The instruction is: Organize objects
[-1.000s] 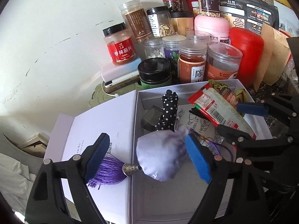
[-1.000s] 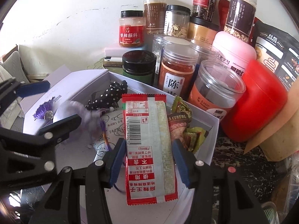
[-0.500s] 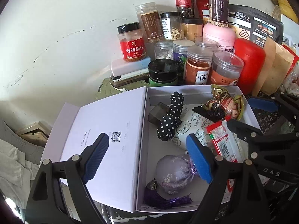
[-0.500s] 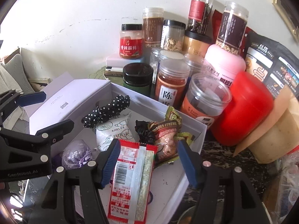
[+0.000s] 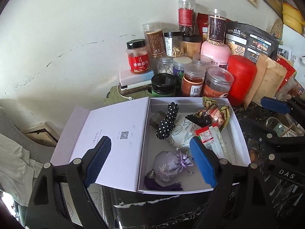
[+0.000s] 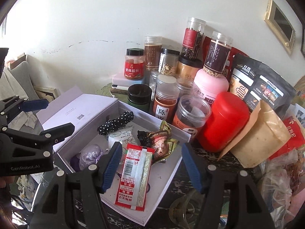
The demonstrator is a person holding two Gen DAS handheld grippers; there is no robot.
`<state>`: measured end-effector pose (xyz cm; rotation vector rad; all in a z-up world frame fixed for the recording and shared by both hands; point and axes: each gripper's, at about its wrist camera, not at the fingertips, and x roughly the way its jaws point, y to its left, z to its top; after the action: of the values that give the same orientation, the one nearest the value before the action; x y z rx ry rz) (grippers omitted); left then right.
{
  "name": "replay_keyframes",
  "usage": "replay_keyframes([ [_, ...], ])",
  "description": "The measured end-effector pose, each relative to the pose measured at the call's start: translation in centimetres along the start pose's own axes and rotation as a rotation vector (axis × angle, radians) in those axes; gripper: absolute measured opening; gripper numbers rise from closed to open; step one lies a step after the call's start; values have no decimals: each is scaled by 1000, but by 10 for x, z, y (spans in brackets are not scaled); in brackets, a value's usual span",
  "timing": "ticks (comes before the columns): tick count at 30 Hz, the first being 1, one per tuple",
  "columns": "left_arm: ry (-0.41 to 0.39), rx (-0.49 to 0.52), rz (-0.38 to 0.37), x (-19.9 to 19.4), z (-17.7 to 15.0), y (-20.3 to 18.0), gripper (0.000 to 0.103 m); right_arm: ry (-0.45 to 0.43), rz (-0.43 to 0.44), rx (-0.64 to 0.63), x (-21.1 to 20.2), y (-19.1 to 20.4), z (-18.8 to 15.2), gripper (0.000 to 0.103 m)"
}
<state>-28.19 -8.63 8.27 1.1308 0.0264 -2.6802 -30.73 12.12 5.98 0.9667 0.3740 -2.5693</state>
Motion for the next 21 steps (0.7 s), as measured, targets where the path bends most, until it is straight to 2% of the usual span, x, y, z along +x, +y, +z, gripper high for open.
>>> replay_keyframes([
  [6,-35,1,-3,-42,-2,-6,84,-36,-6,-11,-34,1,-3,65],
  [12,-30,11,1,-75,-11,-15,84,-55,-20,-25,-68,3,-12,66],
  [15,-17,6,-3,-93,-15,-21,84,-55,-15,-23,-80,1,-17,69],
  [21,-51,18,4,-135,-25,-33,84,-86,-24,-20,-111,0,-30,70],
])
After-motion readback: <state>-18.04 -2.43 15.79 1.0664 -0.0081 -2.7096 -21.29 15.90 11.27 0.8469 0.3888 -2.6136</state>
